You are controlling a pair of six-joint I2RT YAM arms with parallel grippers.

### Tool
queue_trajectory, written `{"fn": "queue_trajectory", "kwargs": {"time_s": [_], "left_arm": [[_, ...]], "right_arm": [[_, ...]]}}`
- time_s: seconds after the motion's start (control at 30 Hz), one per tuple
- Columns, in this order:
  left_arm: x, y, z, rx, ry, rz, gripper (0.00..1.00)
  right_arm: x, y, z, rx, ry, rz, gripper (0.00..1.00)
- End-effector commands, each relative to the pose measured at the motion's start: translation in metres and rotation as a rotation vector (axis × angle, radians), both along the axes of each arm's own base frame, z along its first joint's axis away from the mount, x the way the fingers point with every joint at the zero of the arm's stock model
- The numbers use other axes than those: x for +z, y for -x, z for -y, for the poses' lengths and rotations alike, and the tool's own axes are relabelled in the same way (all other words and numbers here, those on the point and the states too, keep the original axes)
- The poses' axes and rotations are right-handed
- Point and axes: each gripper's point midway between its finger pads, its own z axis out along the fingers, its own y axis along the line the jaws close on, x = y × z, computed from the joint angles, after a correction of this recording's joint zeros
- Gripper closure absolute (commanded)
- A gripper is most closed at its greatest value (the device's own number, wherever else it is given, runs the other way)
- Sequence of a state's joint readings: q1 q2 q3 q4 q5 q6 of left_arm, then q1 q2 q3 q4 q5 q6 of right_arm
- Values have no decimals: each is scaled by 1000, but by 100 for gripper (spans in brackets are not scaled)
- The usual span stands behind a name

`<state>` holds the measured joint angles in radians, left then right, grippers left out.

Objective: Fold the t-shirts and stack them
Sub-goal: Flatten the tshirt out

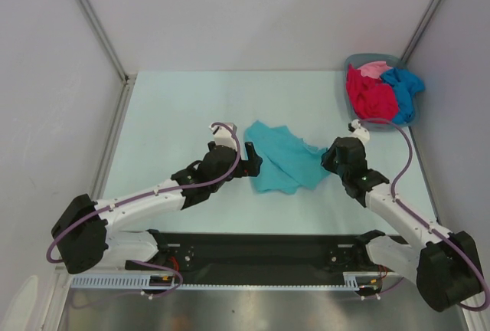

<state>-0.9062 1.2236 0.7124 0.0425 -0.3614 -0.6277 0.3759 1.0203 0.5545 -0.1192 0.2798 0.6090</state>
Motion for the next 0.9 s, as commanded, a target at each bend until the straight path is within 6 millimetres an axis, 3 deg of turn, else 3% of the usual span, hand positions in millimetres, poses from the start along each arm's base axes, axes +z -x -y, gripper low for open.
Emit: {"fn": "queue_trajectory", "kwargs": {"time_s": [0.0, 0.1, 0.37, 0.43, 0.47, 0.5, 0.63, 0.73, 0.77, 0.87], "left_arm": [[19, -1, 4, -7, 46, 44, 0], [19, 0, 3, -4, 46, 44, 0], [19, -1, 3, -3, 45, 45, 0], [19, -1, 3, -4, 44, 44, 0], [19, -1, 3, -5, 44, 45, 0], [19, -1, 3, -4, 43, 46, 0], [20, -1, 2, -2, 44, 47, 0], [20, -1, 2, -2, 45, 47, 0], [21, -1, 2, -2, 48, 48, 0], [22, 0, 2, -2, 48, 50, 0]], "right_arm": [[-6, 0, 0, -6, -3, -11, 72], [-12, 1, -2, -3, -16, -19, 63], [-9, -1, -2, -2, -22, -6, 65], [-8, -3, -2, -6, -22, -1, 78], [-8, -4, -1, -11, -20, 0, 94], [-10, -5, 0, -18, -16, -3, 100], [-9, -11, 1, -36, -3, 7, 100], [8, -22, 0, -40, -5, 46, 100], [25, -31, -1, -45, -6, 80, 100], [50, -46, 3, -57, 10, 119, 100]]}}
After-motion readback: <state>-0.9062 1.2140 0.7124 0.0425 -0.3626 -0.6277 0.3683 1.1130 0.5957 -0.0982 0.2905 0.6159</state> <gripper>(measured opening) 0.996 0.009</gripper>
